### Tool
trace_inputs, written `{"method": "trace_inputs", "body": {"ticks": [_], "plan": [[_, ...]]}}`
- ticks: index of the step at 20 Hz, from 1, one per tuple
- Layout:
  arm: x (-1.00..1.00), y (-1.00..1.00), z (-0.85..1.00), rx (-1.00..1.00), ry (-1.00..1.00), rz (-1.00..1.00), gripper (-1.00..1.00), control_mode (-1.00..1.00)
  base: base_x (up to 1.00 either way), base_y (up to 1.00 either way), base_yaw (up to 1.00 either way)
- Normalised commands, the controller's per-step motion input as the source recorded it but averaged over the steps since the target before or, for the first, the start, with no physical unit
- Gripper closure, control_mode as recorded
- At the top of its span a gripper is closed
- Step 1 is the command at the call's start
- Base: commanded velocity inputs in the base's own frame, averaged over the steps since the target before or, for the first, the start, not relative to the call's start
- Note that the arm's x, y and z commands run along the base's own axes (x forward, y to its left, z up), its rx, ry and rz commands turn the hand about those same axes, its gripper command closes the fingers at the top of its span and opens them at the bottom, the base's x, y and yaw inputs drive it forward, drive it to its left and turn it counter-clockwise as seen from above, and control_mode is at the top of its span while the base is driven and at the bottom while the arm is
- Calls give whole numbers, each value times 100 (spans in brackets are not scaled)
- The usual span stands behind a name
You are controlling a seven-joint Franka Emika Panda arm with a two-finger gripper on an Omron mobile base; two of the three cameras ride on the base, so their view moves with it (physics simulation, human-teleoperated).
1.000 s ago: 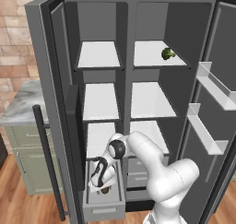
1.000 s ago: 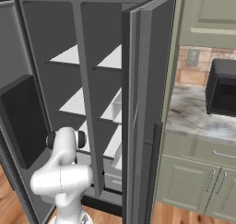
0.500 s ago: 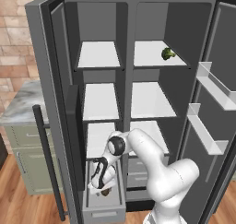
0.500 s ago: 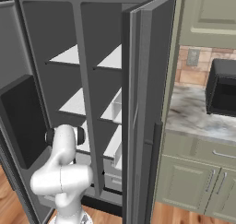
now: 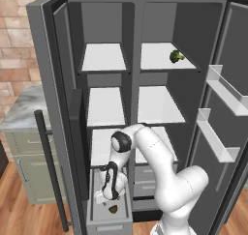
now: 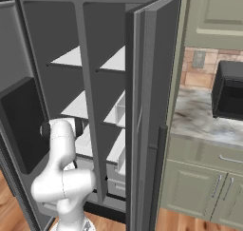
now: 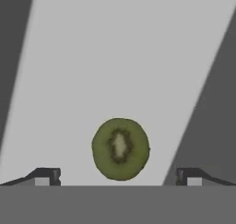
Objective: Take the kiwi and broccoli from the fridge shelf and place them in the freezer drawer to begin freezing them.
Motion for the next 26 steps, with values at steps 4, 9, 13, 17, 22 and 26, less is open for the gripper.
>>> {"method": "trace_inputs", "body": {"ticks": [4,9,13,17,22,26], "plan": [[-62,-14,9,1,-11,0,-100,-100,0,0,0],[-55,-16,63,2,-16,-2,-100,-100,0,0,0],[-21,-7,98,2,-8,-5,-100,-100,0,0,0],[-27,-5,89,2,-7,-8,-100,-100,0,0,0],[-17,-2,89,2,-1,-10,-100,-100,0,0,0],[-1,-2,88,2,0,-8,-100,-100,0,0,0]]}}
